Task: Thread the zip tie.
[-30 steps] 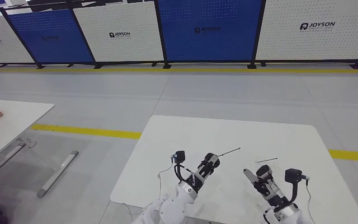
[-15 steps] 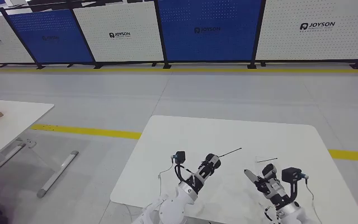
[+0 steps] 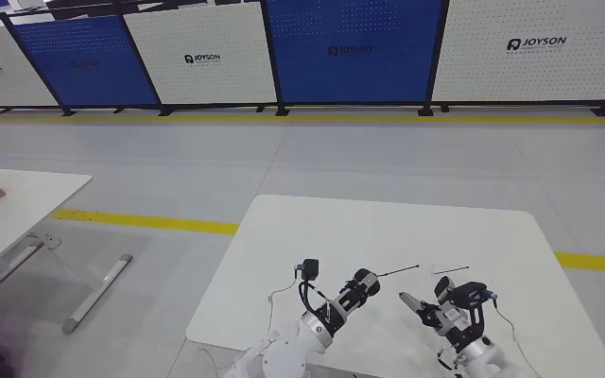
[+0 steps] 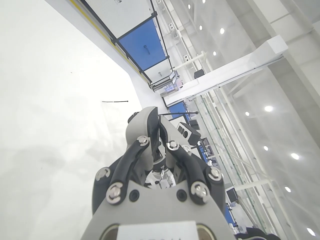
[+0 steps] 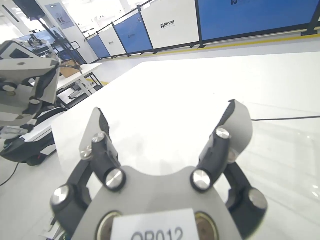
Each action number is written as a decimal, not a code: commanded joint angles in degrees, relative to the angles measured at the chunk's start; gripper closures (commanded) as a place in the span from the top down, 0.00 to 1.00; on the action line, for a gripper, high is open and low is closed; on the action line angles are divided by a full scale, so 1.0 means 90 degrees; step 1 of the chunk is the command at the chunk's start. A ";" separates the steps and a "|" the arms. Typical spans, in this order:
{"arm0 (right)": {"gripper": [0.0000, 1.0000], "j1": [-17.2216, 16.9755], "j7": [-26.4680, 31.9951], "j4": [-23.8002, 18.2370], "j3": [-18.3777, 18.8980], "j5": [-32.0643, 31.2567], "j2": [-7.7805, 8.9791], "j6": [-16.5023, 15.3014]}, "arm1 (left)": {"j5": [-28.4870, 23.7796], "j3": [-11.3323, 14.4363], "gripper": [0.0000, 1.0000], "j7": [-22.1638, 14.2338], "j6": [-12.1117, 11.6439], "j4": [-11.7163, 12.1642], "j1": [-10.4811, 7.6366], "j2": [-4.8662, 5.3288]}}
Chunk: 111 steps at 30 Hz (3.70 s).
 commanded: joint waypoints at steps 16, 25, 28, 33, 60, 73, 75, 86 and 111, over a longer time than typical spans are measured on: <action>1.00 0.0273 -0.0484 0.0478 -0.0530 -0.0557 -0.0144 0.0041 | -0.0083 0.0185 0.00 -0.0155 -0.0061 0.0033 -0.0100 -0.0024; 0.66 0.0189 -0.0985 0.0469 -0.0488 -0.0318 -0.0204 -0.0119 | -0.0069 0.0375 0.00 -0.0063 0.0020 0.0078 -0.0172 -0.0061; 0.48 0.0222 -0.0898 0.0465 -0.0559 -0.0267 -0.0219 -0.0119 | -0.0060 0.0440 0.00 -0.0010 0.0096 0.0069 -0.0203 -0.0077; 0.41 0.0301 -0.0712 0.0404 -0.0718 0.0004 -0.0212 -0.0119 | -0.0133 0.0533 0.00 0.0103 0.0190 0.0027 -0.0226 -0.0106; 0.31 0.0545 -0.1288 0.0234 -0.1327 0.0622 0.0274 -0.0119 | -0.0372 0.0699 0.00 0.0410 0.0445 0.0223 -0.0389 -0.0209; 0.31 0.0641 -0.1614 0.0238 -0.1521 0.0670 0.0441 -0.0119 | -0.0244 0.0729 0.00 0.0435 0.0395 0.0264 -0.0372 -0.0218; 0.31 0.0648 -0.1661 0.0236 -0.1539 0.0678 0.0458 -0.0119 | -0.0237 0.0728 0.00 0.0429 0.0390 0.0271 -0.0373 -0.0218; 0.23 0.0698 -0.1857 0.0273 -0.1622 0.0665 0.0535 -0.0119 | -0.0185 0.0740 0.00 0.0423 0.0405 0.0290 -0.0384 -0.0227; 0.24 0.0805 -0.1690 0.0356 -0.1757 0.0850 0.0632 -0.0119 | -0.0134 0.0744 0.00 0.0527 0.0315 0.0309 -0.0360 -0.0252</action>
